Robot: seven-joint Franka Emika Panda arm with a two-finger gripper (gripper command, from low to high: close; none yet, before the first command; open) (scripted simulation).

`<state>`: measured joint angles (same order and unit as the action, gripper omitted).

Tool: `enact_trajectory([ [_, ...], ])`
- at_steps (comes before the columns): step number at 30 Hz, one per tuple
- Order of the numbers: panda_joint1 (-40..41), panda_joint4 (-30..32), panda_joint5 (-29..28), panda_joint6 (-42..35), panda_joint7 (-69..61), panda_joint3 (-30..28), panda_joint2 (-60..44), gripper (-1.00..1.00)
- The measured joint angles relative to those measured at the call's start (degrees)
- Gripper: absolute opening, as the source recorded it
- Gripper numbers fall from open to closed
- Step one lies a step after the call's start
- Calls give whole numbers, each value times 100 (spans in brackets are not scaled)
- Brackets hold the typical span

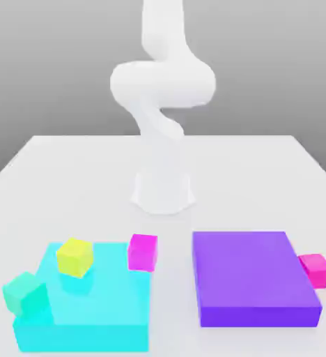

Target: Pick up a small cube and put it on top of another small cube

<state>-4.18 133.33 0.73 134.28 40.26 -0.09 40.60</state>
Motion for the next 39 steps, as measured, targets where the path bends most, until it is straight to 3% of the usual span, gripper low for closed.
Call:
enact_trajectory([
  [8,-1315,501,203,808,-1783,52,-1699,0],
  [16,-2254,992,294,1601,-3453,475,-3359,0],
  [23,-3013,1423,-296,2298,-4434,847,-4818,0],
  [29,-3381,1308,-844,3205,-4289,537,-6068,0],
  [30,-3426,1281,-878,3318,-4263,485,-6209,-100],
  [39,-3359,1344,-788,3064,-4335,577,-5901,-100],
])
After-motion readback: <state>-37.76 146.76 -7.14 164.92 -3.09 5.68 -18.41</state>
